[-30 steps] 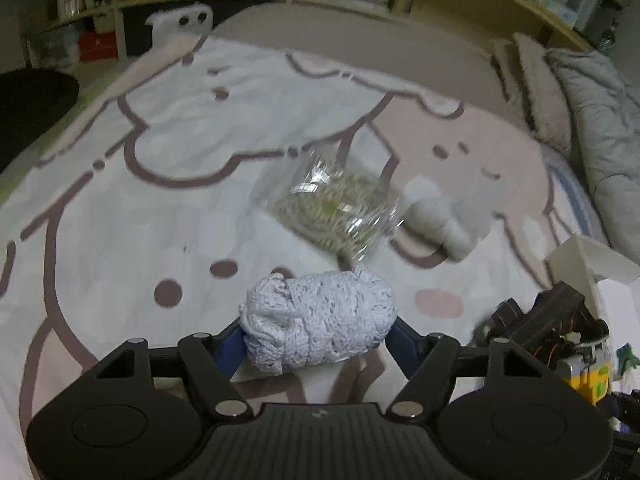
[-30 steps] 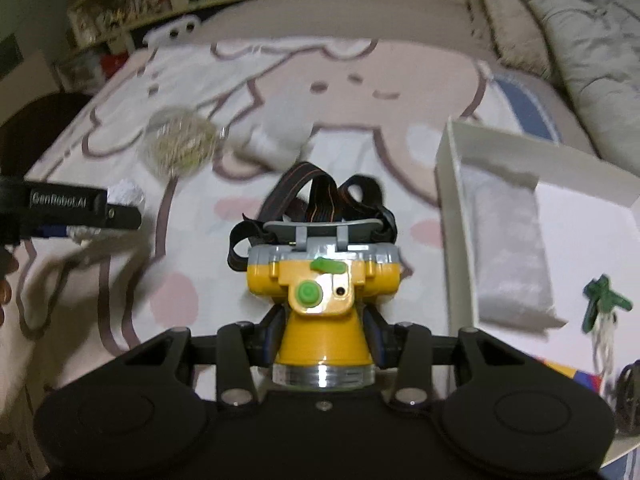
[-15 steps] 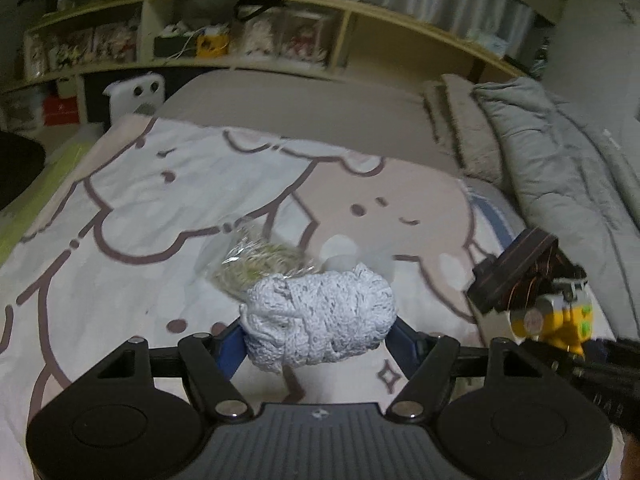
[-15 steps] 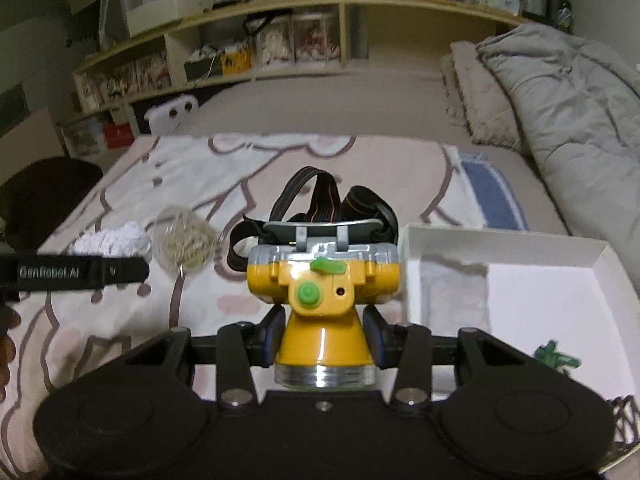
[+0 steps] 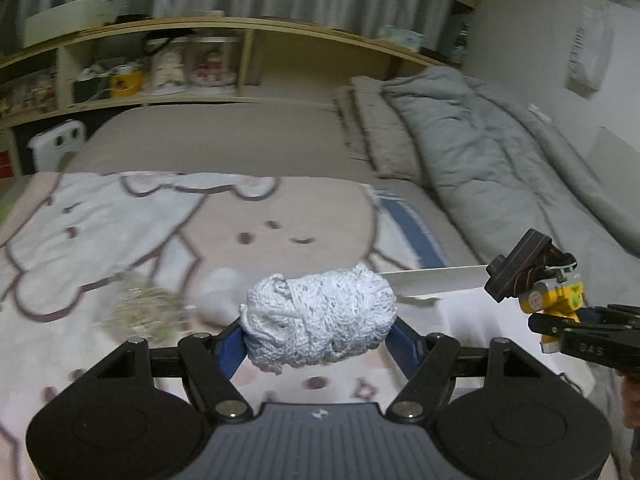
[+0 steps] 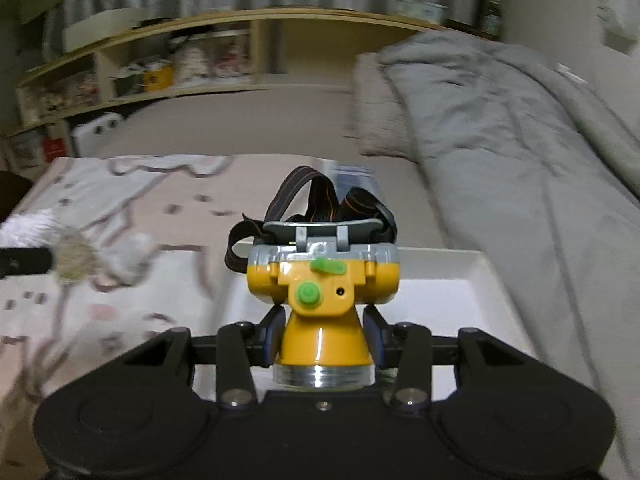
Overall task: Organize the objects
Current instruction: 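Lift the rope bundle and headlamp and carry both over the white box, then lower the rope bundle and headlamp into the white box and open both tools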
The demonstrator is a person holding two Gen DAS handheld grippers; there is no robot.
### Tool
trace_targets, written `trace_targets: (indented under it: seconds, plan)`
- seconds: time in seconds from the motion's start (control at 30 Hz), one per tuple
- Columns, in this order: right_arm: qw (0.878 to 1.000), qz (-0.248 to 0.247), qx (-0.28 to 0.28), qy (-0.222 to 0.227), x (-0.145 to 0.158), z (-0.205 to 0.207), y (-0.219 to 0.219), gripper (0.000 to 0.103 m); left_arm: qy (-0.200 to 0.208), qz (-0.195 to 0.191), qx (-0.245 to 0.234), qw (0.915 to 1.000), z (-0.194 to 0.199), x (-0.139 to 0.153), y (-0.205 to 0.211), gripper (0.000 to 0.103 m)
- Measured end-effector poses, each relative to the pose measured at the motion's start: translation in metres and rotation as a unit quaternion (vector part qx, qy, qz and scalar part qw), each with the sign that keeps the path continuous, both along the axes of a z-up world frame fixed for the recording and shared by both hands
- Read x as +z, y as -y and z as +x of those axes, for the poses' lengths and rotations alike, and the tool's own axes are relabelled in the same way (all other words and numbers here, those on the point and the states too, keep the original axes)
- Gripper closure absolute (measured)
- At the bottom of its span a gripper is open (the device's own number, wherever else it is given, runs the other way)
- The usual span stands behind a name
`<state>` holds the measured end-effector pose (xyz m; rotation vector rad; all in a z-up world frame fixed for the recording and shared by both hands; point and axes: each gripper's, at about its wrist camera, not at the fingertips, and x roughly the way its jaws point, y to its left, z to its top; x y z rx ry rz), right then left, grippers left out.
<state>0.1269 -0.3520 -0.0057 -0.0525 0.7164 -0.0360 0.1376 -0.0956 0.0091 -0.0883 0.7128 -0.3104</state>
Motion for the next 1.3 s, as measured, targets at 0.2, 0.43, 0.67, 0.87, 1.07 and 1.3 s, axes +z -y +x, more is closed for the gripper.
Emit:
trace_targets:
  seconds: [0.2, 0.43, 0.67, 0.87, 1.07, 1.3]
  plan:
    - [0.999, -0.024, -0.039, -0.004, -0.01, -0.002, 0.062, 0.059, 0.001, -0.008, -0.037, 0.9993, 0.008, -0.003, 0.056, 0.03]
    - [0.998, -0.053, -0.035, -0.024, -0.029, 0.003, 0.113, 0.059, -0.004, -0.023, -0.076, 0.9968, 0.017, -0.013, 0.112, 0.03]
    - [0.994, -0.09, 0.006, -0.054, -0.052, 0.003, 0.126, 0.059, -0.026, -0.034, -0.106, 0.9934, 0.026, -0.034, 0.156, 0.03]
    - [0.99, -0.108, 0.027, -0.085, -0.077, 0.002, 0.127, 0.059, -0.043, -0.038, -0.11, 0.9923, 0.041, -0.051, 0.177, 0.03]
    - [0.992, -0.063, 0.039, -0.106, -0.081, 0.003, 0.131, 0.059, -0.064, -0.067, -0.113, 0.9893, 0.054, -0.063, 0.196, 0.03]
    - [0.99, -0.044, 0.013, -0.137, -0.085, 0.005, 0.148, 0.059, -0.099, -0.081, -0.09, 0.9877, 0.067, -0.085, 0.213, 0.03]
